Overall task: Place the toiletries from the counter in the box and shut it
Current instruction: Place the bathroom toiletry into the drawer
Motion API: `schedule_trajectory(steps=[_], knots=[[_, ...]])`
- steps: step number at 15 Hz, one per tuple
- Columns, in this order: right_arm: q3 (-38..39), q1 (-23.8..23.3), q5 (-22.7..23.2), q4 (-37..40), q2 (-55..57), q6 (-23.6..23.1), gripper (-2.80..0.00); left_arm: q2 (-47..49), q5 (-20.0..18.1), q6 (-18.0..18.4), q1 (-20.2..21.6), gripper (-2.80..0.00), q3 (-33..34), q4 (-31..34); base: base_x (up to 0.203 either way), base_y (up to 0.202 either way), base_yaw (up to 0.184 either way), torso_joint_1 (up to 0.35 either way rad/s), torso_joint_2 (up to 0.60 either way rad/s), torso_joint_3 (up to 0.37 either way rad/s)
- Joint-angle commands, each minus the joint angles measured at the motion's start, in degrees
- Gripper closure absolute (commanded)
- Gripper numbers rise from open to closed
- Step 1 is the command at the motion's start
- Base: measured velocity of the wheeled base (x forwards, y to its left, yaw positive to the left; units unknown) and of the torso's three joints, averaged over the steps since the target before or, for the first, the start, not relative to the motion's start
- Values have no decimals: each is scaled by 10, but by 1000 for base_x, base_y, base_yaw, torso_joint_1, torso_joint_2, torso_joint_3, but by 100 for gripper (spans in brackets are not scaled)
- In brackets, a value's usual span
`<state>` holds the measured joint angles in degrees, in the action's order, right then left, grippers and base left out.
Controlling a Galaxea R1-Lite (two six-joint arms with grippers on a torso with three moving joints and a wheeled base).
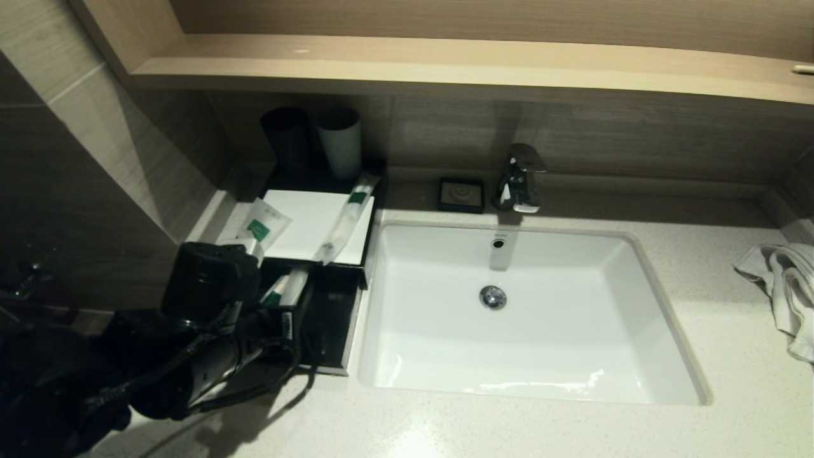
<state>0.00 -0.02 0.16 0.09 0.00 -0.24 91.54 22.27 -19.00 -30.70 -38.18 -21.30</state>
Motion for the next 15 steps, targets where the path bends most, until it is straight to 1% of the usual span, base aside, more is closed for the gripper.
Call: schedule_trajectory(steps=[1,4,11,12,15], knots=[[0,0,0,0,0,0,0,10,2,-1,0,0,-1,-2,0,0,0,0,0,0],[0,0,0,0,0,0,0,14,1,-1,11,0,-10,-8,0,0,0,0,0,0],[0,0,0,0,0,0,0,12,1,2,11,0,-8,-20,0,0,0,0,0,0],[0,-1,0,0,0,0,0,10,1,2,11,-280,-8,-20,0,0,0,0,0,0],[0,-1,0,0,0,0,0,2,1,1,11,-280,-7,-20,0,0,0,0,0,0]])
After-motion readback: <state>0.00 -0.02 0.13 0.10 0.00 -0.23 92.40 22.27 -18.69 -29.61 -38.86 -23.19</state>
